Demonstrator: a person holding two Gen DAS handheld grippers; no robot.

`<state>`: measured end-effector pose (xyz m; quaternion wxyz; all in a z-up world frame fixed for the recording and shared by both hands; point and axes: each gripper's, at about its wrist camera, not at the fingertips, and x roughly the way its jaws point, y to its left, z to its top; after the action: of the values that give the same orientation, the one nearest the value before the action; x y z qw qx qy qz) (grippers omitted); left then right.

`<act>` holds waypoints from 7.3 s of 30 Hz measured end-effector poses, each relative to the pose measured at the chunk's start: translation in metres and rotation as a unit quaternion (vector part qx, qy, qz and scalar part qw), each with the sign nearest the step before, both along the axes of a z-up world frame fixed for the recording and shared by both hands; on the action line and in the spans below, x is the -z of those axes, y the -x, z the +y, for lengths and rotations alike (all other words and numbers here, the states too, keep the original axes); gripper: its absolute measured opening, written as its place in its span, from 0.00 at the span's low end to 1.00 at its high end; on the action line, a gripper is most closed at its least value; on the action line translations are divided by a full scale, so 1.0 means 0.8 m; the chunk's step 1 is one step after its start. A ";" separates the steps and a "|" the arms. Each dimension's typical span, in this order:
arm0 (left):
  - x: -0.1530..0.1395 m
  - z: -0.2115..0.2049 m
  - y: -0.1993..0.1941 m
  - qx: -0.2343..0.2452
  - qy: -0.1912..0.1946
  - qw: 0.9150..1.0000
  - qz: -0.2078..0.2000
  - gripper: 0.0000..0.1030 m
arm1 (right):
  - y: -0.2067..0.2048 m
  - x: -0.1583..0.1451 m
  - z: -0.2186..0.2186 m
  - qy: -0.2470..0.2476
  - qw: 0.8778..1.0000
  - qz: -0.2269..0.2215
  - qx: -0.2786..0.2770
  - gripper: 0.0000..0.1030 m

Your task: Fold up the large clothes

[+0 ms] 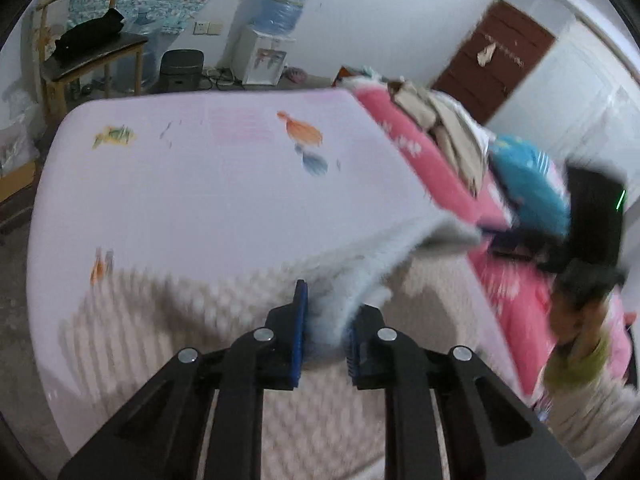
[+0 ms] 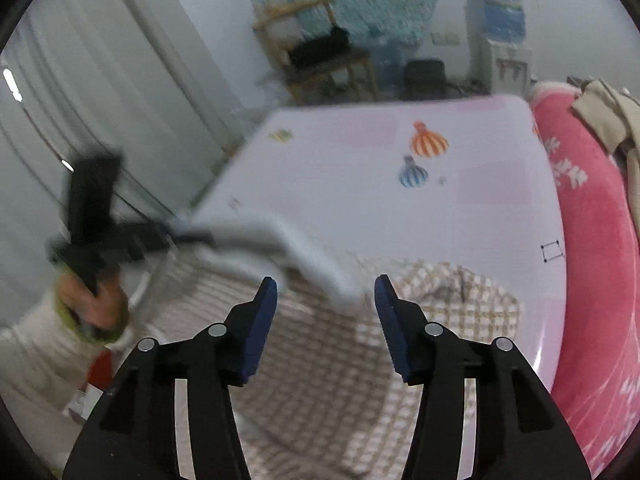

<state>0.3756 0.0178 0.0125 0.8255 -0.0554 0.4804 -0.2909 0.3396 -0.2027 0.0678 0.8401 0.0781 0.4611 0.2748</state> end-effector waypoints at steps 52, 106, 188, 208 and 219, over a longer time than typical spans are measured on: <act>0.071 -0.037 0.014 0.012 -0.141 0.988 -0.061 0.38 | -0.006 0.113 0.082 0.104 0.994 0.043 0.004 0.36; 0.016 0.117 0.271 -0.195 -0.096 0.975 -0.054 0.79 | 0.249 0.081 0.112 0.062 0.995 0.032 0.072 0.78; 0.100 0.106 0.219 -0.135 -0.152 0.979 -0.014 0.37 | 0.256 0.140 0.115 0.088 0.990 0.069 0.082 0.82; 0.104 0.084 0.222 -0.154 -0.203 0.967 -0.029 0.37 | 0.269 0.100 0.095 0.068 0.990 0.032 0.116 0.82; 0.104 0.084 0.221 -0.153 -0.203 0.967 -0.029 0.37 | 0.267 0.094 0.078 0.053 0.989 0.031 0.134 0.82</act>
<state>0.1988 0.0850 -0.0710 0.8679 0.0484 0.4910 -0.0588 0.1257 -0.1405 -0.0072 0.8577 0.1024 0.4861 0.1325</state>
